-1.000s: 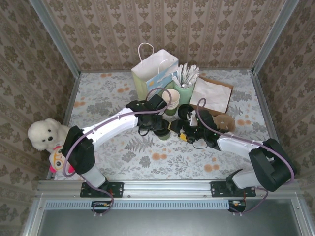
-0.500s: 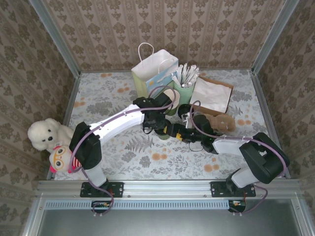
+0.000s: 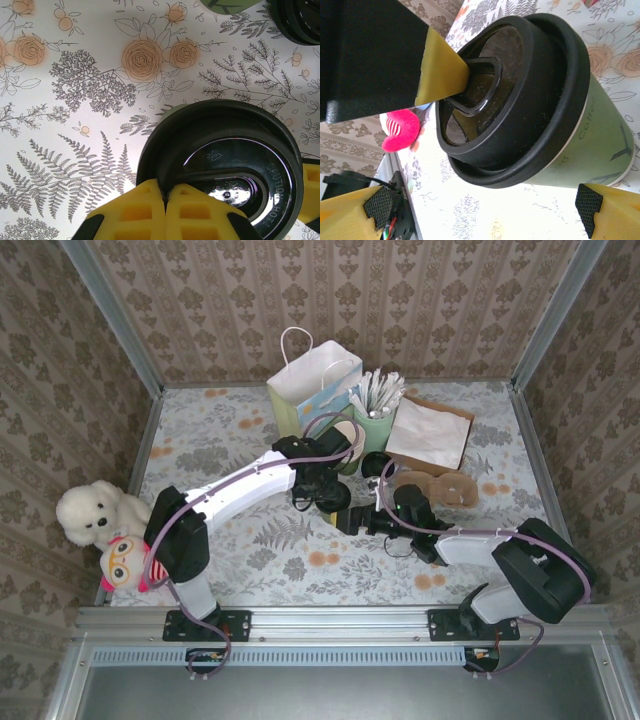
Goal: Pack the takeout coffee
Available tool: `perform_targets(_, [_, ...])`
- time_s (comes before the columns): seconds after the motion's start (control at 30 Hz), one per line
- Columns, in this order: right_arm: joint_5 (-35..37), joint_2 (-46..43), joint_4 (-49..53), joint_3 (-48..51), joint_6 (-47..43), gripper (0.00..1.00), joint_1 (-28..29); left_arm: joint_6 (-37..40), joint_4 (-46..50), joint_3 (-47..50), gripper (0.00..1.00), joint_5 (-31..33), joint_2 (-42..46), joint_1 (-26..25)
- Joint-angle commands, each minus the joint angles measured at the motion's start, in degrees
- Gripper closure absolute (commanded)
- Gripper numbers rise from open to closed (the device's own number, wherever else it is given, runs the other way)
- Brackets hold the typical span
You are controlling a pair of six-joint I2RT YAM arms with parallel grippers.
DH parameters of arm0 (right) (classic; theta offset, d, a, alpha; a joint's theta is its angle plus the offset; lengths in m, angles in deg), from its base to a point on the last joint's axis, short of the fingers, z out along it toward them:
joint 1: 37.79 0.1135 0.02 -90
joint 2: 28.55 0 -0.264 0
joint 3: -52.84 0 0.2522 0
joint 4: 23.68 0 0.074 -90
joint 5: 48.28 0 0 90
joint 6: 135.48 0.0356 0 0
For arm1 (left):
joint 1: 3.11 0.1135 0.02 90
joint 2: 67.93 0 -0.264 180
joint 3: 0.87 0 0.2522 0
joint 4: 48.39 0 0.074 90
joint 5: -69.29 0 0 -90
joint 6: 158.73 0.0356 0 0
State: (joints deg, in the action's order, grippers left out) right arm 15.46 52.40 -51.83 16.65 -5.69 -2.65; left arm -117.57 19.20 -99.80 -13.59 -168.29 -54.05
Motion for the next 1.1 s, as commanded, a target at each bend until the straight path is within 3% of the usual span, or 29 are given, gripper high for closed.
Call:
perform_targets(0.0, [0.3, 0.67, -1.25, -0.42, -3.08, 0.03, 0.11, 1.03, 3.33, 1.14, 1.0, -0.32, -2.65, -0.14])
perform_targets(0.47, [10.51, 8.87, -3.89, 2.15, -4.47, 0.04, 0.43, 2.78, -0.83, 6.06, 1.0, -3.42, -4.82, -0.37])
perform_targets(0.67, [5.34, 2.68, -3.71, 2.11, -4.28, 0.04, 0.5, 4.06, 0.22, 5.47, 1.0, -2.39, -5.07, -0.3])
perform_targets(0.83, [8.19, -2.46, -0.54, 1.48, -9.82, 0.04, 0.64, 4.63, -0.22, 4.86, 1.0, -3.32, -5.7, -0.34])
perform_targets(1.07, [13.15, -1.67, 4.57, -1.31, -14.76, 0.04, 0.64, 4.73, -0.27, 4.92, 1.0, -3.82, -5.71, -0.52])
